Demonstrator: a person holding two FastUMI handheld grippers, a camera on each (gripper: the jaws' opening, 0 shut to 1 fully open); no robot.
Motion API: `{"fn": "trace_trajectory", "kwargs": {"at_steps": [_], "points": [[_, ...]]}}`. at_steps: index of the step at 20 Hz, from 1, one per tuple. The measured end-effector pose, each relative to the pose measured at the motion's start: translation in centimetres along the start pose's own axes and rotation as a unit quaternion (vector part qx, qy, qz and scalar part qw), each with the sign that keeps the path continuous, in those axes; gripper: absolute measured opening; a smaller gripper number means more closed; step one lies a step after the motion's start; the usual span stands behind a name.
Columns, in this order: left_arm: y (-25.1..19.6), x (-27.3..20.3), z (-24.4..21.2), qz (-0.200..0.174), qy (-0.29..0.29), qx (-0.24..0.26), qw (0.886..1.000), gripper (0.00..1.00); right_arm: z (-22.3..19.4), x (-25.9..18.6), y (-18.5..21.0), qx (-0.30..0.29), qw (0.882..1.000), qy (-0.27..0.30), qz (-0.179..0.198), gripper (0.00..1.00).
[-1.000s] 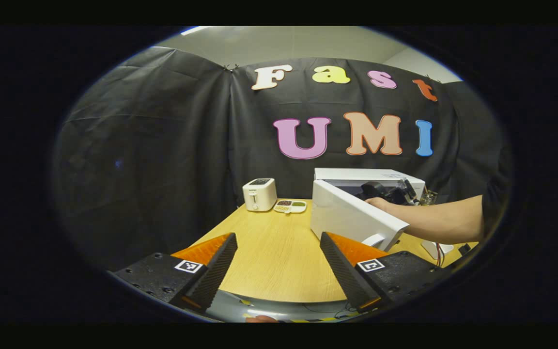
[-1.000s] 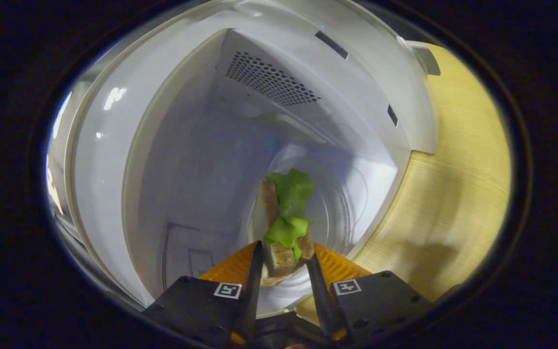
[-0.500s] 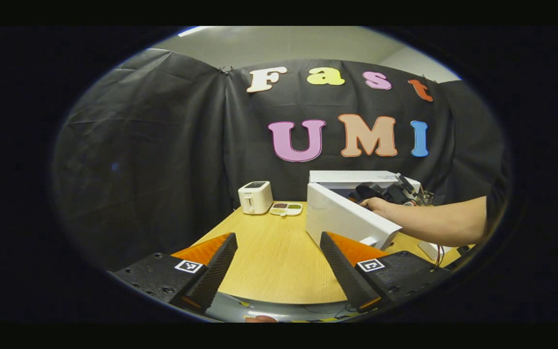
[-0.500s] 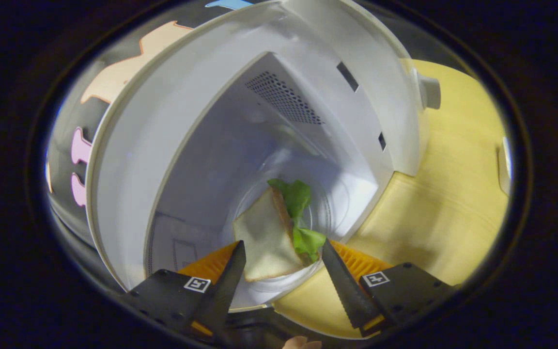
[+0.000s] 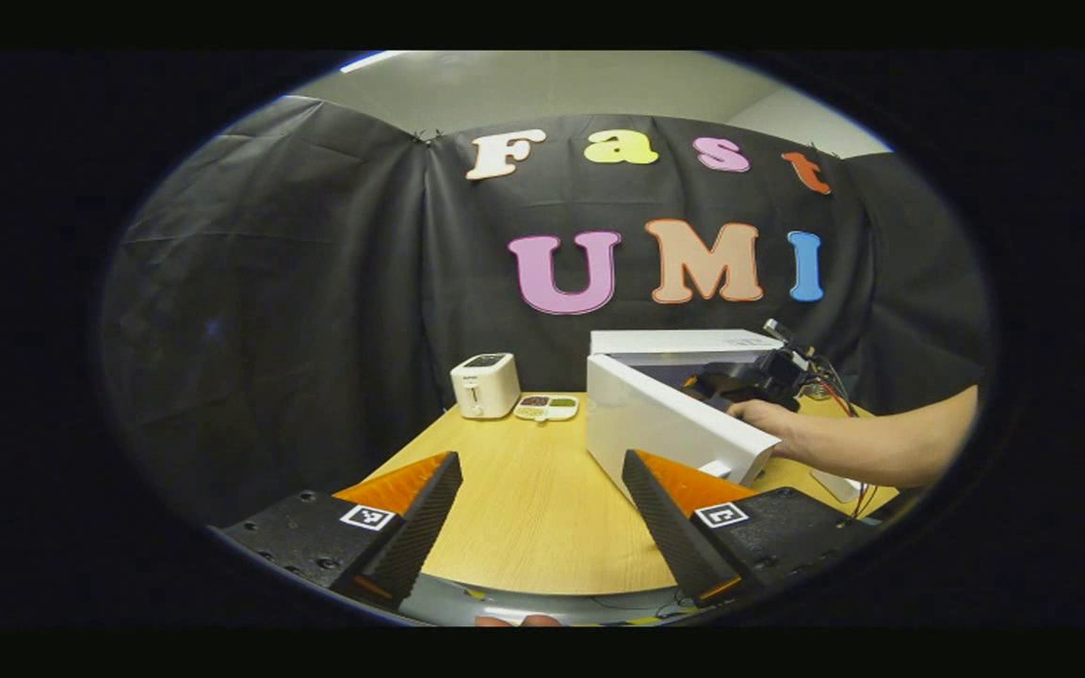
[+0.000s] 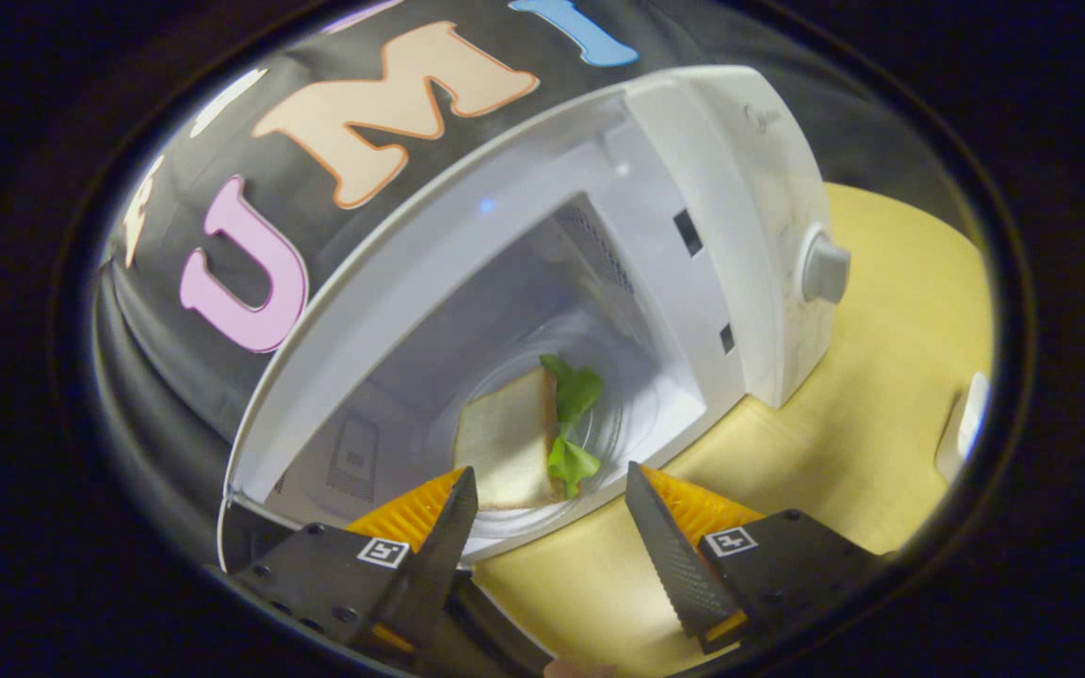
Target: Open the microwave oven with the left hand, put the food in, and close the microwave oven.
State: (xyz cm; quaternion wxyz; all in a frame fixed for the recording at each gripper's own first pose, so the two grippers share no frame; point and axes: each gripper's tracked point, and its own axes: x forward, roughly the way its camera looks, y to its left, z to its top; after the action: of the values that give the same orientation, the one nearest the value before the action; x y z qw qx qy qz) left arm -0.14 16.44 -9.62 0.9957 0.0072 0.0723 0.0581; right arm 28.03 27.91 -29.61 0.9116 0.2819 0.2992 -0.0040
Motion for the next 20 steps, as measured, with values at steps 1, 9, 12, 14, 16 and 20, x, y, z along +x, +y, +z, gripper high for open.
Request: {"fn": "trace_trajectory", "kwargs": {"at_steps": [1,9,12,14,16,20], "points": [[-0.1,0.4,0.0,-0.003,-0.001,0.005,1.000,1.00,0.3,-0.7,-0.1,-0.019,1.000,-0.007,0.010,0.97],[-0.8,2.6,-0.7,-0.018,-0.005,0.035,0.999,0.94,5.5,-10.1,-1.6,-0.169,0.977,-0.103,0.079,0.97],[-1.3,3.2,-1.1,-0.021,-0.005,0.043,0.999,0.75,7.3,-13.8,-2.3,-0.214,0.962,-0.134,0.105,0.87],[-1.9,3.7,-1.3,-0.025,-0.004,0.042,0.999,0.57,9.0,-16.3,-2.9,-0.242,0.952,-0.151,0.112,0.86],[-2.3,4.0,-1.4,-0.026,-0.005,0.036,0.999,0.23,10.6,-18.9,-3.4,-0.260,0.944,-0.167,0.119,0.86],[-3.7,5.1,-3.7,-0.034,0.020,0.022,0.999,0.00,14.2,-24.5,-3.9,-0.303,0.918,-0.221,0.128,0.86]]}}
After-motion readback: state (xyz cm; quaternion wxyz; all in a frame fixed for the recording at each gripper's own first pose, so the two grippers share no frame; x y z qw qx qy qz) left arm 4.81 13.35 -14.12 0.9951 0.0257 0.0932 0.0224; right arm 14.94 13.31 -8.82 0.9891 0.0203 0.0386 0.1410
